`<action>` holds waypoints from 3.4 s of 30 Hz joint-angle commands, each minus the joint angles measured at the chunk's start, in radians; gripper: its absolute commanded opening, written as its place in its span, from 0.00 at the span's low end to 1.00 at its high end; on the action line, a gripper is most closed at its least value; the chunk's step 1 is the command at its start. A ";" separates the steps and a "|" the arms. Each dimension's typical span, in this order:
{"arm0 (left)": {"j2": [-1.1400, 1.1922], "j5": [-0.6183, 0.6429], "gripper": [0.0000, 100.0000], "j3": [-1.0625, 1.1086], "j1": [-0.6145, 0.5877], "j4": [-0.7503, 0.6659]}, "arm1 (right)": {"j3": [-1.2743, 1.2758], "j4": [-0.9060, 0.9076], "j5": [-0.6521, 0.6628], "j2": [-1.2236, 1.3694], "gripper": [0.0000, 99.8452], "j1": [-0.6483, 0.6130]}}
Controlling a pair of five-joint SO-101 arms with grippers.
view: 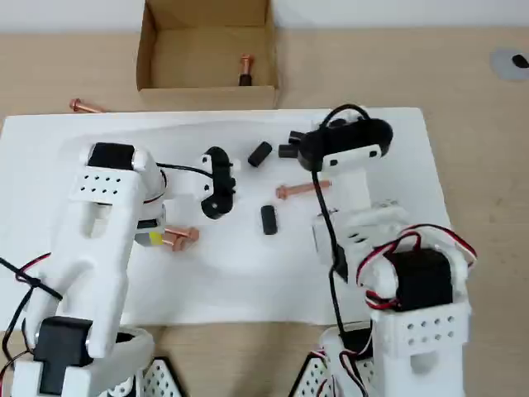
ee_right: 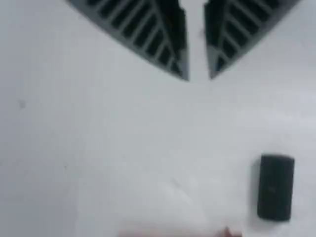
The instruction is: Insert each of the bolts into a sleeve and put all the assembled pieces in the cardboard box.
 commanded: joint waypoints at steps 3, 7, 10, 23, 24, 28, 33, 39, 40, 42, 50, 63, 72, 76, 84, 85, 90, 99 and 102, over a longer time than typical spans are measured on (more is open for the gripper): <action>-0.001 -0.140 0.20 -0.046 0.011 0.003 | 0.035 0.000 0.003 -0.010 0.04 -0.010; -0.001 -0.164 0.20 -0.026 0.021 -0.055 | 0.033 -0.021 0.003 -0.012 0.04 -0.007; 0.001 -0.164 0.20 0.018 0.034 -0.152 | 0.033 -0.057 0.003 -0.012 0.04 0.038; 0.001 -0.164 0.20 0.146 0.092 -0.281 | 0.031 -0.095 0.003 -0.013 0.04 0.286; 0.001 -0.163 0.20 0.149 0.092 -0.281 | 0.031 -0.095 0.003 -0.013 0.04 0.286; 0.004 -0.163 0.20 0.153 0.094 -0.281 | 0.030 -0.098 0.003 -0.013 0.04 0.286; 0.102 -0.126 0.19 0.170 0.129 -0.334 | 0.030 -0.098 0.003 -0.028 0.04 0.286; 0.252 -0.034 0.11 0.164 0.132 -0.539 | 0.036 -0.098 0.006 -0.148 0.04 0.286; 0.269 -0.032 0.11 0.164 0.138 -0.548 | 0.038 -0.098 0.008 -0.171 0.04 0.286; 0.297 -0.014 0.11 0.166 0.160 -0.545 | 0.038 -0.098 0.009 -0.213 0.04 0.286; 0.314 0.011 0.11 0.146 0.141 -0.514 | 0.039 -0.091 0.009 -0.263 0.04 0.286; 0.084 0.124 0.02 -0.285 0.129 0.049 | 0.038 -0.094 0.003 -0.271 0.04 0.286; -0.058 0.127 0.02 -0.278 0.091 0.129 | 0.033 -0.091 0.003 -0.271 0.04 0.285; -0.050 0.161 0.02 -0.245 0.009 0.034 | 0.036 -0.089 0.003 -0.271 0.04 0.282; 0.097 0.167 0.06 -0.138 0.008 -0.299 | 0.050 -0.091 0.002 -0.271 0.04 0.278; 0.131 0.180 0.08 -0.141 0.018 -0.338 | 0.059 -0.091 0.002 -0.271 0.04 0.278; 0.314 0.239 0.11 -0.256 0.048 -0.454 | 0.108 -0.091 0.002 -0.271 0.04 0.278; 0.613 0.244 0.11 -0.540 0.049 -0.327 | 0.114 -0.092 0.002 -0.271 0.04 0.285; 0.688 0.244 0.11 -0.612 0.046 -0.269 | 0.114 -0.097 0.002 -0.271 0.04 0.285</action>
